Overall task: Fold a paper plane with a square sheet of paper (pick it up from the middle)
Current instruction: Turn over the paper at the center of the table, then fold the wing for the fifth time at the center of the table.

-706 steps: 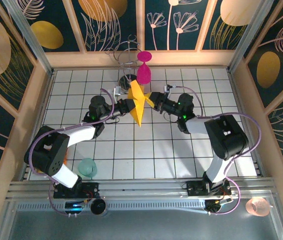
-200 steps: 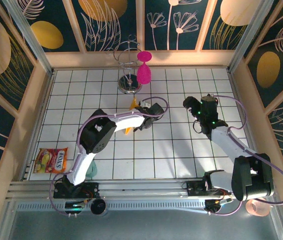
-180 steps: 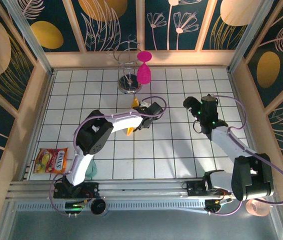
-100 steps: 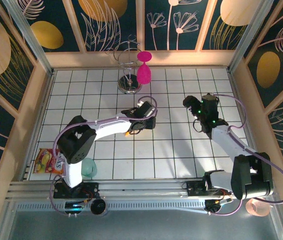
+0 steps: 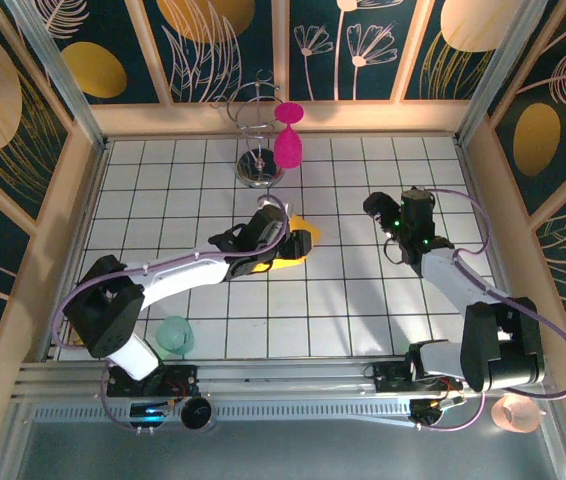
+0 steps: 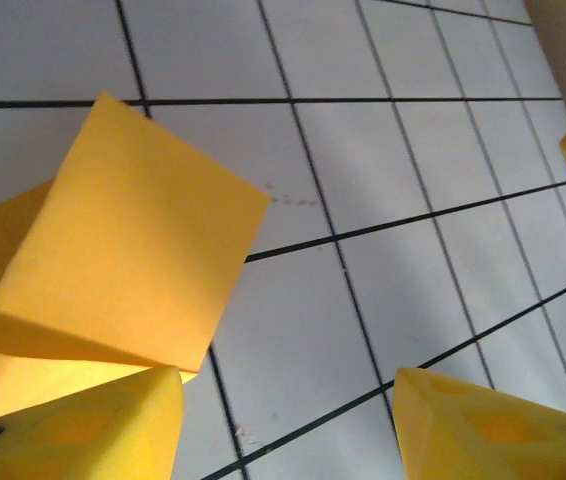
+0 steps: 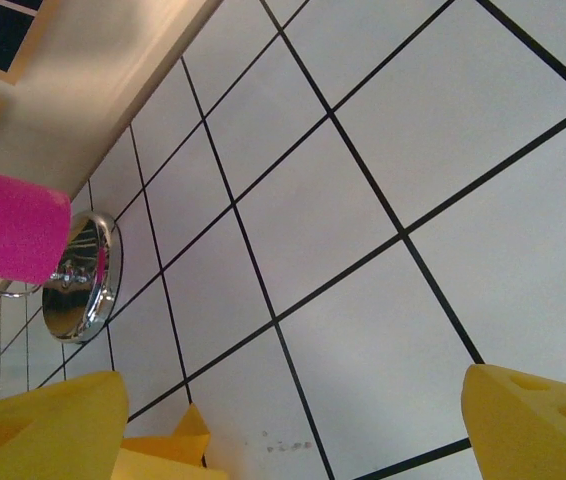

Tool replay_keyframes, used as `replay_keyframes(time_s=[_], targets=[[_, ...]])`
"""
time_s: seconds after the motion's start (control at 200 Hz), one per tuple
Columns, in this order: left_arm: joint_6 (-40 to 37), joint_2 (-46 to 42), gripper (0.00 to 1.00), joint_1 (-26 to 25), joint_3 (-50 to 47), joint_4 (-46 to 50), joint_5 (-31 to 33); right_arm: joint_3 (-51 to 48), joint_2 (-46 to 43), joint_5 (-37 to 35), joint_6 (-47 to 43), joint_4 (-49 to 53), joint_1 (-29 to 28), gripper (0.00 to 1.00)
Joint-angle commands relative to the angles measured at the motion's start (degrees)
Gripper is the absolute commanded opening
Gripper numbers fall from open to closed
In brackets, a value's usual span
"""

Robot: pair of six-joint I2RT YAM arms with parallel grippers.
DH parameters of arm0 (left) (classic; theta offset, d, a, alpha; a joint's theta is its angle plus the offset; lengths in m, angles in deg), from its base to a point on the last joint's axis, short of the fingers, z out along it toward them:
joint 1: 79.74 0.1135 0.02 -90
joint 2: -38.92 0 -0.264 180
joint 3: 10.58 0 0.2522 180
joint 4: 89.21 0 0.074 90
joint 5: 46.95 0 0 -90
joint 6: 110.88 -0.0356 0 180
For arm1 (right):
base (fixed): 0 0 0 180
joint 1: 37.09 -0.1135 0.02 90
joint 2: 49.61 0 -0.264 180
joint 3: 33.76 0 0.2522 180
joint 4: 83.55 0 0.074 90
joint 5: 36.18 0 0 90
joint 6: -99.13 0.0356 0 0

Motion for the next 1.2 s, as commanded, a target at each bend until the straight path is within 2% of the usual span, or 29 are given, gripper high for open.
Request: replay_keyframes(time_s=[0.0, 0.125, 0.335, 0.721, 0.886, 1.051, 1.196], targets=[[1.3, 0.9, 0.57, 2.7, -3.3, -3.0, -0.5, 1.2, 1.1, 1.6, 1.0, -2.3, -0.2, 0.86], [2.7, 3.0, 0.56, 5.1, -4.6, -5.8, -4.4, 1.2, 1.8, 2.4, 1.1, -2.4, -0.6, 0.85], [4.0, 8.0, 0.58, 7.3, -3.4, -6.2, -6.3, 0.6, 2.0, 2.8, 1.4, -3.1, -1.2, 0.85], [4.5, 13.4, 0.59, 8.3, -0.2, -4.6, -6.4, 0.5, 2.5, 3.5, 1.7, -3.0, -1.6, 0.85], [5.8, 14.0, 0.59, 8.6, -0.6, -3.6, -6.5, 0.9, 3.0, 6.7, 2.1, -1.8, -2.1, 0.85], [9.9, 13.3, 0.6, 9.1, -4.5, -5.0, -8.3, 2.1, 5.5, 12.9, 3.7, 0.4, -5.4, 0.8], [14.1, 12.0, 0.6, 9.4, -7.3, -7.2, -9.8, 2.6, 8.2, 15.1, 8.3, 1.6, -11.5, 0.73]])
